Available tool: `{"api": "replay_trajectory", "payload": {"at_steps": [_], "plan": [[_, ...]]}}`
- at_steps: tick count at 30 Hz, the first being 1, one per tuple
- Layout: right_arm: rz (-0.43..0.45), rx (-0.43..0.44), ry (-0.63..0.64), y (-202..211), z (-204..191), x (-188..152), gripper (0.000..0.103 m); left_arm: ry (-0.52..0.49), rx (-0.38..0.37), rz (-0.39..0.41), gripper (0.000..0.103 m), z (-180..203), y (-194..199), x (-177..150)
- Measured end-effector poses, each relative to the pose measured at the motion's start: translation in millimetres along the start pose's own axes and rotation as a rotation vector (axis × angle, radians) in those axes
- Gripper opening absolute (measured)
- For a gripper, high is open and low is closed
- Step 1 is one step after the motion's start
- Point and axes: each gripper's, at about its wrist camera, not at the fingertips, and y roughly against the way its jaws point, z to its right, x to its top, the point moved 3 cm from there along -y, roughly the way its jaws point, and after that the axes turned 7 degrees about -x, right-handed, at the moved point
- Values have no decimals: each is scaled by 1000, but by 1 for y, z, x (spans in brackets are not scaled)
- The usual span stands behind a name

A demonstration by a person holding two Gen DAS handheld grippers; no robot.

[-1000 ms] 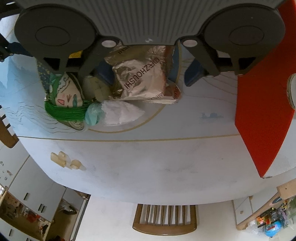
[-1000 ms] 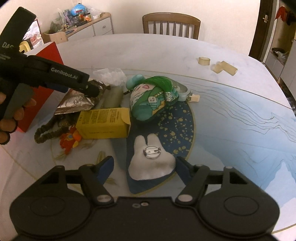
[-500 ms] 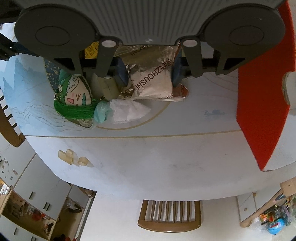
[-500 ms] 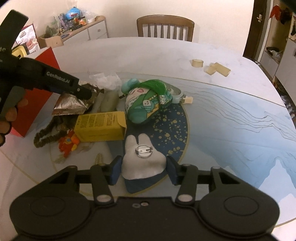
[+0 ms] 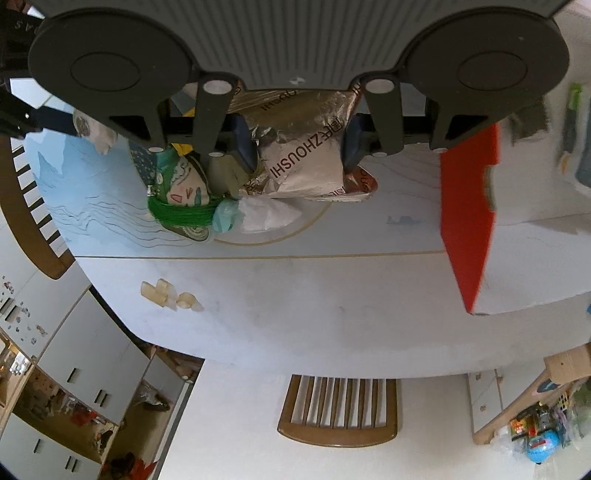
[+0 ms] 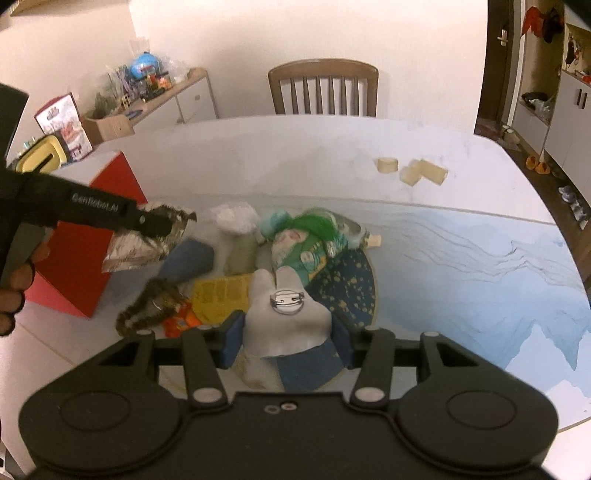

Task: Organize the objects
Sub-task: 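Grasp silver foil ZHOUSHI bag with left tool while right tool grasps white felt bunny, then carry foil bag with left tool while right tool carries white bunny to box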

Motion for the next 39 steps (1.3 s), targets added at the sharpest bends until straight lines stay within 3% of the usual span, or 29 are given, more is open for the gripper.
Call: {"api": "replay_trajectory", "payload": {"at_steps": [13,27,39], "plan": [[76,39,48,19,-55,36,49,12,-21,69,48,-24,67,8],[118,107,151,14,-146,65,49,63,55,118,48,-107,119,7],[115,166,228,1,-222,77,49,76,102,117,48,-171,129,12]]}}
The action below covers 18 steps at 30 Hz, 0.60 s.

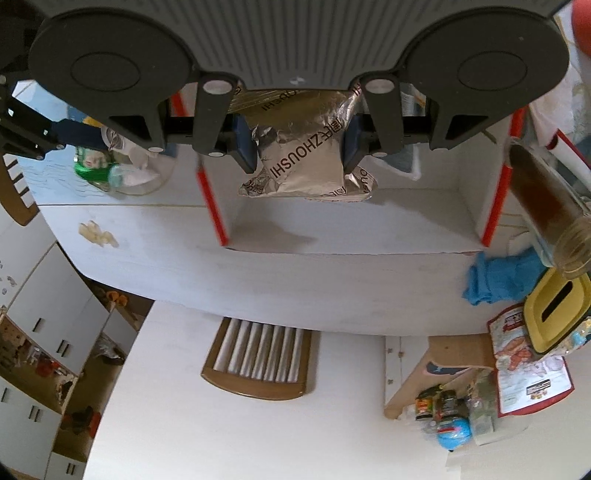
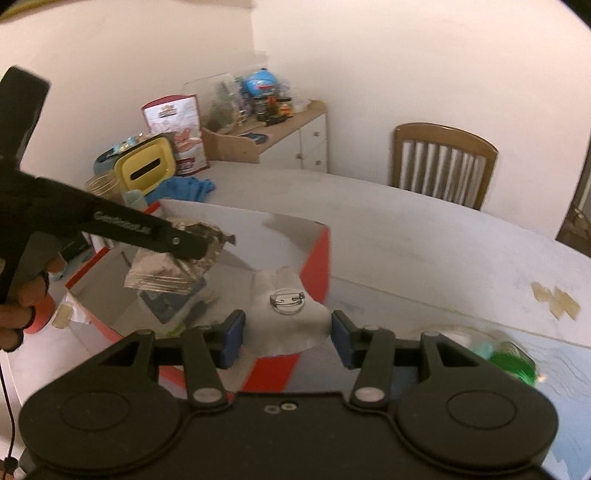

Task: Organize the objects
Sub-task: 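Carry foil bag with left tool while right tool carries white bunny to box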

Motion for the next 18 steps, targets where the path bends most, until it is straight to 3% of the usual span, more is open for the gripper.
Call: {"api": "replay_trajectory", "payload": {"at_steps": [9,18], "plan": [[-39,-22,74,-36,-41,14,49,14,21,-18,49,-34,-25,12],[-124,-14,125,-70,-66,16,49,-17,19,-38,49,-44,-50,25]]}}
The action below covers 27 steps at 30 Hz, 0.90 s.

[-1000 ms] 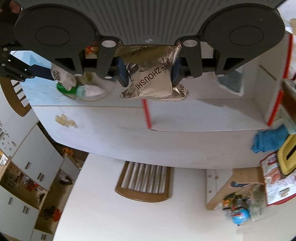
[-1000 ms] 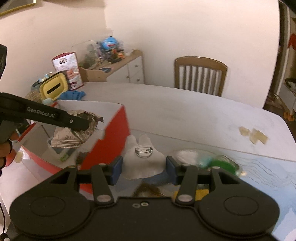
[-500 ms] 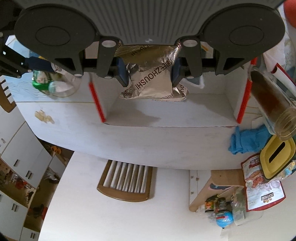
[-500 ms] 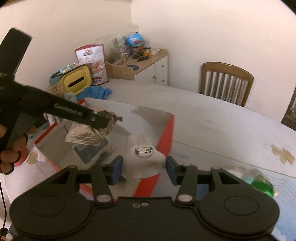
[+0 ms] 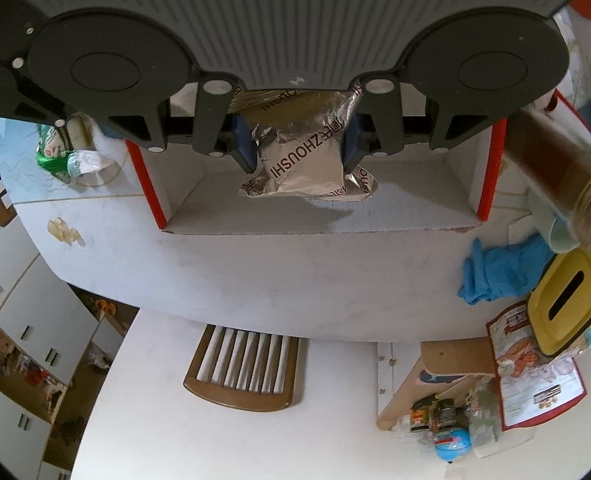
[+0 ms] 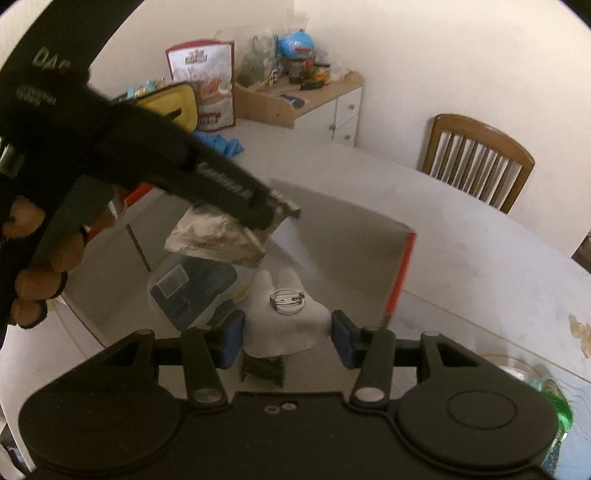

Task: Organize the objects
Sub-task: 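Carry foil bag with left tool while right tool carries white bunny to box, then open left tool releasing foil bag in box while right tool releases white bunny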

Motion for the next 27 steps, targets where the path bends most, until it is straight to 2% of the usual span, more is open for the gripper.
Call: {"api": "replay_trajectory", "payload": {"at_steps": [13,27], "plan": [[-113,-23,45,-43,-16,2,49,-63,5,-87,49,-1,-47,-5],[-169,-26,72,-57,-28,-7,49,-43,4,-198,49,-11,-77,-17]]}}
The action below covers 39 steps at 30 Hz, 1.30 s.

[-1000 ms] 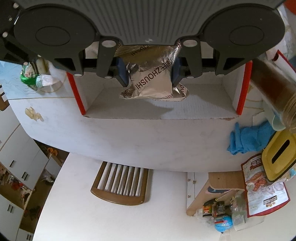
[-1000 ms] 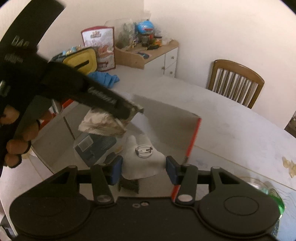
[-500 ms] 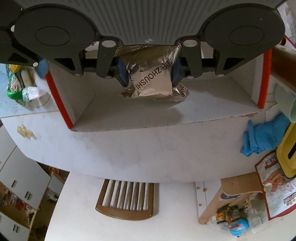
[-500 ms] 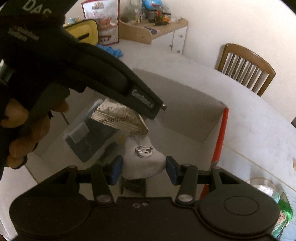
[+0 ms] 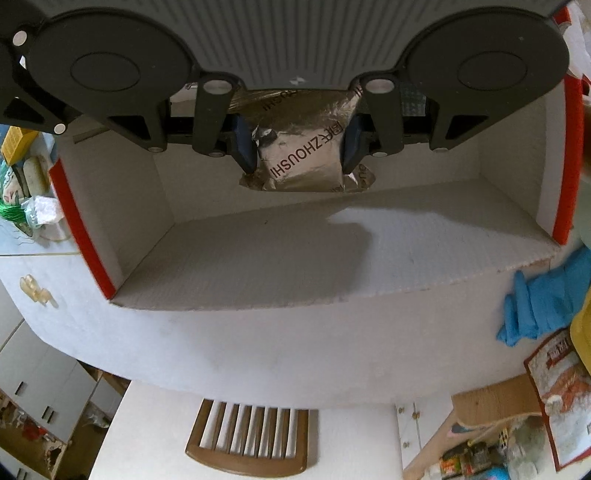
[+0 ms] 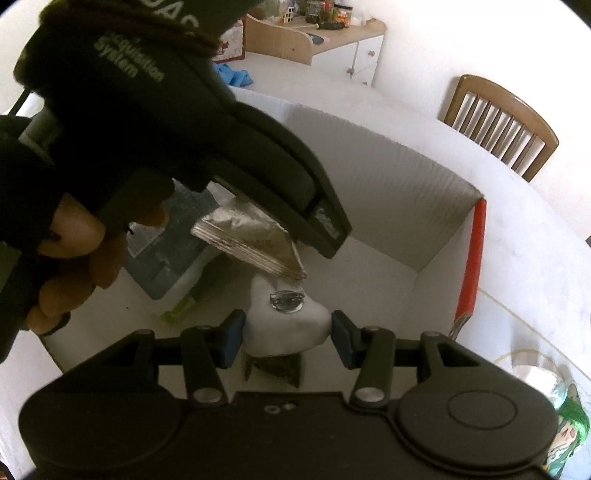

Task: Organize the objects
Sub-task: 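Open left tool releasing foil bag in box while right tool releases white bunny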

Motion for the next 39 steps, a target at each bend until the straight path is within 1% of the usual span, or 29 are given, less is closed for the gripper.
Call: {"api": "replay_trajectory", "payload": {"at_steps": [4,8,10,12,13,20,21,22,30,32,39], "plan": [[-5,-5,3,0,-2,0,49,12,-5,-12,49,-3,-3,-2],[-12,4,1,0,-4,0,50,3,-14,-1,50,-3,-1,-3],[-8,7,2,1,-5,0,51,1,-21,15,54,-4,2,-3],[-6,12,5,2,-7,0,53,4,-30,29,63,-4,4,-3],[-3,14,5,3,-7,-2,54,4,-33,35,64,-5,7,-3],[49,30,-3,22,-10,-5,64,5,-12,55,65,-5,21,-4],[58,31,-10,26,-9,-6,67,8,-9,59,65,-5,23,-3],[66,31,-19,32,-13,-8,69,11,-5,64,65,-5,26,-4],[149,71,-97,69,-1,-11,70,13,-7,133,65,3,56,-7],[168,75,-112,72,12,-11,70,6,-8,151,65,6,65,-7],[227,98,-183,97,36,-17,72,-8,-12,212,65,21,96,-14]]}}
